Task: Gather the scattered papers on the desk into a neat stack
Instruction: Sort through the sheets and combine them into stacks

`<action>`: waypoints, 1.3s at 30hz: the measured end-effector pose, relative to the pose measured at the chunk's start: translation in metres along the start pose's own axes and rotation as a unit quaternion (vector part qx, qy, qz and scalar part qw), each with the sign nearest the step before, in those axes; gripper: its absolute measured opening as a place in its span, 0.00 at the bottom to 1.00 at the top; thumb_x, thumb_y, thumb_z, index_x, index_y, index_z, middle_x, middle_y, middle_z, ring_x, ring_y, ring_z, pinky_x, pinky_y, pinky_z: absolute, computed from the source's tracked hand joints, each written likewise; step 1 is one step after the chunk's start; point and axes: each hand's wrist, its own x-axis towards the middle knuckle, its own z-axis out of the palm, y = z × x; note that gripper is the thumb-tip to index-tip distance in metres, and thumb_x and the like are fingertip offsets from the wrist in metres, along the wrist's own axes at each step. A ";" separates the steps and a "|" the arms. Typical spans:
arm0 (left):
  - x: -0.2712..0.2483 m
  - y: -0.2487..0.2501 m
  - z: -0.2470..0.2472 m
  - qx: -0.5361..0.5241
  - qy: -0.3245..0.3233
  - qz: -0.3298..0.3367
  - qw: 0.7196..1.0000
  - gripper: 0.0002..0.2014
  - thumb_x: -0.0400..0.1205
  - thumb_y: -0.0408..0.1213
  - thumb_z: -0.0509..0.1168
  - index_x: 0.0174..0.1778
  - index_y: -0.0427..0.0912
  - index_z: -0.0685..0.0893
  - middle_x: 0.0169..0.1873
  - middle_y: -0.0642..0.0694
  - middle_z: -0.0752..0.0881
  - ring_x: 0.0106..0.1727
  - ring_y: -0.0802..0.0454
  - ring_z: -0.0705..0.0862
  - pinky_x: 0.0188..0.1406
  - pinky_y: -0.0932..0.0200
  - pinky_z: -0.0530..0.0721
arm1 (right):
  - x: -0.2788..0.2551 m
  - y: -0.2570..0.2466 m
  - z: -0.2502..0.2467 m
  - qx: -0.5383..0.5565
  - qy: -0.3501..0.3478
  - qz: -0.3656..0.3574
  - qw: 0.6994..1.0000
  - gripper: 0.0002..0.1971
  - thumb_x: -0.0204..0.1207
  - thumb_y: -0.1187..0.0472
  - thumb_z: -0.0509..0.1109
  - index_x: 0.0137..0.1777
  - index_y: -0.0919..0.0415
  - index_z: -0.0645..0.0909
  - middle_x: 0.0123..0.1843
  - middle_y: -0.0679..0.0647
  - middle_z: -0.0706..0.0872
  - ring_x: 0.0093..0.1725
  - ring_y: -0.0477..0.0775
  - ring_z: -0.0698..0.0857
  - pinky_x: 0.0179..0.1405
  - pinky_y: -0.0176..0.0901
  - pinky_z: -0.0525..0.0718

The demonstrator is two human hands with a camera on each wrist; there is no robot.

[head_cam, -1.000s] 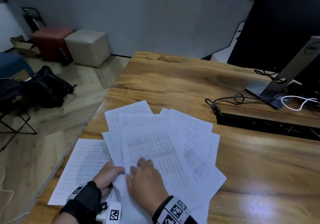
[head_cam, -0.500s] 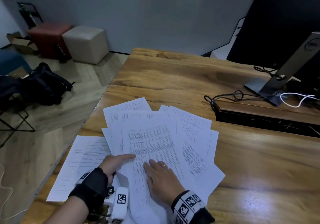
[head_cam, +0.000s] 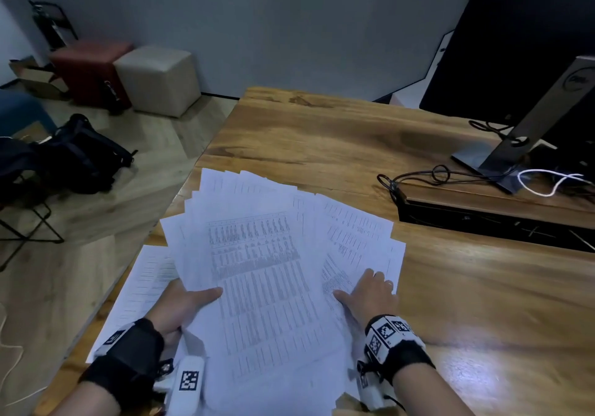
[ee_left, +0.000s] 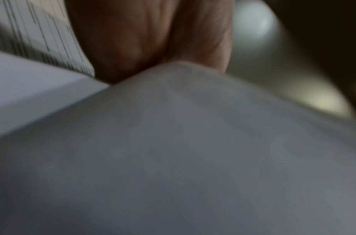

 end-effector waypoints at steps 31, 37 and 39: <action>0.017 -0.033 -0.037 -0.018 0.085 -0.036 0.996 0.18 0.79 0.24 0.73 0.65 0.36 0.85 0.57 0.33 0.92 0.56 0.31 0.91 0.64 0.29 0.84 | 0.031 0.000 -0.031 0.382 -0.139 0.174 0.897 0.16 0.72 0.61 0.75 0.28 0.65 0.74 0.30 0.59 0.82 0.31 0.57 0.80 0.32 0.38 0.79; 0.020 -0.033 -0.032 -0.021 0.078 -0.053 0.995 0.17 0.79 0.24 0.74 0.64 0.35 0.85 0.53 0.35 0.94 0.53 0.31 0.92 0.56 0.35 0.89 | 0.028 0.012 -0.028 0.441 -0.158 0.158 0.869 0.13 0.66 0.59 0.82 0.38 0.67 0.82 0.27 0.59 0.86 0.22 0.54 0.81 0.21 0.35 0.77; 0.020 -0.032 -0.032 -0.018 0.076 -0.054 0.995 0.17 0.79 0.25 0.74 0.64 0.36 0.85 0.53 0.35 0.94 0.53 0.32 0.93 0.56 0.35 0.89 | 0.030 0.013 -0.022 0.462 -0.185 0.138 0.856 0.18 0.62 0.57 0.85 0.45 0.68 0.86 0.35 0.64 0.92 0.27 0.56 0.88 0.29 0.40 0.84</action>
